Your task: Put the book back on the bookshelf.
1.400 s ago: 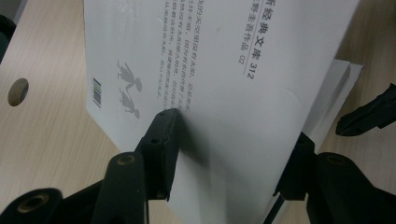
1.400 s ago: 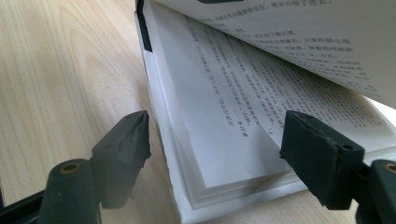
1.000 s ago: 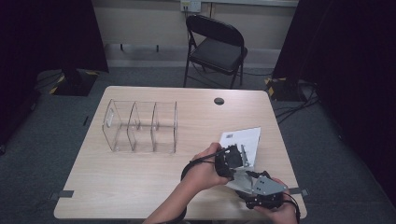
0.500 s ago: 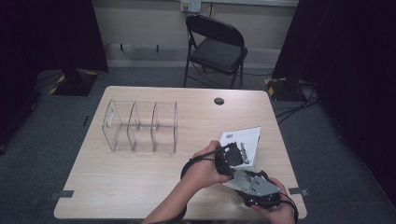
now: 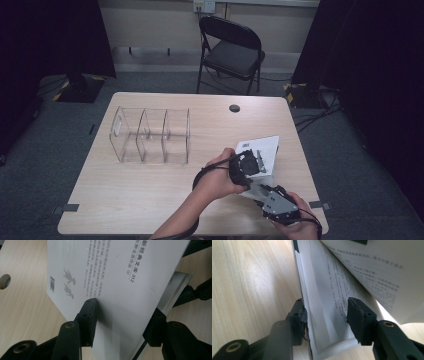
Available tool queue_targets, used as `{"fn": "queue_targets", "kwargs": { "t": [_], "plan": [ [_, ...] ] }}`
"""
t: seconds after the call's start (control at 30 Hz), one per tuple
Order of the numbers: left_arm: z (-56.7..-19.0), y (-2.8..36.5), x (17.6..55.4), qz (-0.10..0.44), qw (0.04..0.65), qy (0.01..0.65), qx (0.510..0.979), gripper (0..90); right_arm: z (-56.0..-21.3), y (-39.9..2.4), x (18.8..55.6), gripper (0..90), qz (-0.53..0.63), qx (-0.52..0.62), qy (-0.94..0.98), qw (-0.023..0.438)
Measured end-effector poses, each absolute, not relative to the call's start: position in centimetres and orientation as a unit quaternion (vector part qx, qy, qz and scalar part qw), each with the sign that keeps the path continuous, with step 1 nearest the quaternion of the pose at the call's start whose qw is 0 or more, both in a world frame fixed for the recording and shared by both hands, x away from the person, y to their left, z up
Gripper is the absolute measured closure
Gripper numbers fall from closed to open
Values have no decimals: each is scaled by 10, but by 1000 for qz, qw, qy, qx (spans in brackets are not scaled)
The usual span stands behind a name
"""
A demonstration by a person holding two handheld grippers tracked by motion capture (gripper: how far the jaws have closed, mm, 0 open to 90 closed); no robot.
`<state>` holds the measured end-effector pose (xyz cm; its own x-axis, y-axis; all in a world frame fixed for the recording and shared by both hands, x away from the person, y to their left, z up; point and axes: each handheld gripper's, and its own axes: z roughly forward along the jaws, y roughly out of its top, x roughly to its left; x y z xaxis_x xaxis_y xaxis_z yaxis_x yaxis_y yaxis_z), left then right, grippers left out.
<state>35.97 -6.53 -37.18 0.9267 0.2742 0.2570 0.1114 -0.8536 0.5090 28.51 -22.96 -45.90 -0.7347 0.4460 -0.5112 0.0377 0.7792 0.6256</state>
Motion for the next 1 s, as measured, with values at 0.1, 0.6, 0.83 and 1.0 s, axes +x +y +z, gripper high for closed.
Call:
{"fn": "queue_targets", "kwargs": {
  "t": [0.1,0.6,0.83,1.0],
  "plan": [
    [-370,-67,358,163,242,97,952,519,-454,-226,285,539,293,138,886,332],
    [-338,-64,356,147,250,102,951,547,-410,-231,282,594,335,151,887,279],
    [-322,-59,355,115,281,117,946,532,-387,-237,279,626,375,169,879,242],
    [-325,-57,359,93,290,108,946,460,-377,-236,286,637,365,167,886,230]
  ]
}}
